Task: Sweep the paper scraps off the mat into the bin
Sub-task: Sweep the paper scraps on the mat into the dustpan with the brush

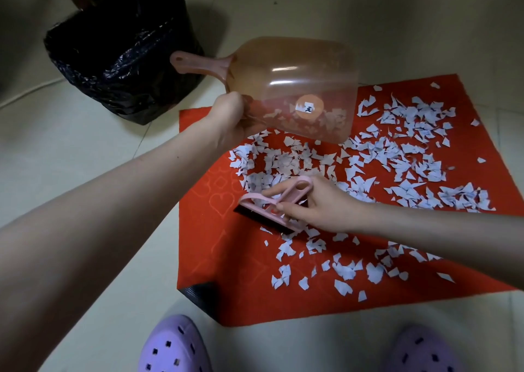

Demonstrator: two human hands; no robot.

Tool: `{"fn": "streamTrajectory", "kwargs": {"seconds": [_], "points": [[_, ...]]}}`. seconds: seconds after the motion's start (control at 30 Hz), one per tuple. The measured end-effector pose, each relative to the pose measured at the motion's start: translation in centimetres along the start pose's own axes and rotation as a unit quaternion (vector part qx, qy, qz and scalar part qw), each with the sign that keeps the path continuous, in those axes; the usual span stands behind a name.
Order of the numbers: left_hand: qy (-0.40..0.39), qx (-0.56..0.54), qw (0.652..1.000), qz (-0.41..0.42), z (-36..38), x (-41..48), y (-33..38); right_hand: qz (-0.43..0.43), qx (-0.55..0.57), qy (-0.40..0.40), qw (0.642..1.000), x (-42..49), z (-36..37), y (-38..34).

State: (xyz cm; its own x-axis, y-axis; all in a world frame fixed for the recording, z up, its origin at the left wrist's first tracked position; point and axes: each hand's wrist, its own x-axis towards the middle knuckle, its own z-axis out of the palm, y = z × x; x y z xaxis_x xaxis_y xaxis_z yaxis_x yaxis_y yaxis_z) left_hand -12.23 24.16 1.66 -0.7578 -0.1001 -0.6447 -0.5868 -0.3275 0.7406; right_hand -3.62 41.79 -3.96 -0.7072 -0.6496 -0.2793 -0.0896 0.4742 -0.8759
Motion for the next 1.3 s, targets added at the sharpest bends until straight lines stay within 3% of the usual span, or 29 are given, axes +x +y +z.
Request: {"fn": "streamTrajectory", "kwargs": {"seconds": [0.23,0.43,0.5,0.6,0.7,0.77,0.97,1.13,1.2,1.3], "points": [[-0.002,0.003,1.000,-0.002,0.4,0.0,-0.3,0.035,0.140,-0.077,0.986,-0.9,0.3,0.0],[0.003,0.032,0.999,0.004,0.7,0.2,-0.7,0.055,0.026,-0.160,0.985,-1.8,3.5,1.8],[0.003,0.035,0.999,0.003,0.7,0.3,-0.8,0.049,-0.038,-0.124,0.990,-1.4,3.0,1.9],[0.007,0.048,0.999,0.002,0.4,0.7,-1.1,0.016,-0.107,-0.003,0.994,-0.9,1.2,1.2],[0.014,0.060,0.998,0.004,0.3,0.8,-1.1,-0.074,-0.114,0.080,0.987,-1.0,-0.1,0.5],[0.015,0.056,0.998,0.004,0.3,0.8,-1.1,-0.090,-0.082,0.082,0.989,-1.3,-0.1,0.1],[0.014,0.072,0.997,0.006,0.4,0.6,-1.3,0.006,0.001,-0.126,0.992,-2.3,2.3,0.4],[0.016,0.077,0.997,0.004,0.5,0.7,-1.3,0.032,-0.036,-0.212,0.976,-3.2,4.6,2.0],[0.016,0.076,0.997,0.003,0.5,0.6,-1.2,0.010,-0.080,-0.188,0.979,-2.7,4.2,2.0],[0.016,0.065,0.998,0.000,0.4,0.5,-1.3,-0.036,-0.123,-0.068,0.989,-1.8,2.2,1.4]]}}
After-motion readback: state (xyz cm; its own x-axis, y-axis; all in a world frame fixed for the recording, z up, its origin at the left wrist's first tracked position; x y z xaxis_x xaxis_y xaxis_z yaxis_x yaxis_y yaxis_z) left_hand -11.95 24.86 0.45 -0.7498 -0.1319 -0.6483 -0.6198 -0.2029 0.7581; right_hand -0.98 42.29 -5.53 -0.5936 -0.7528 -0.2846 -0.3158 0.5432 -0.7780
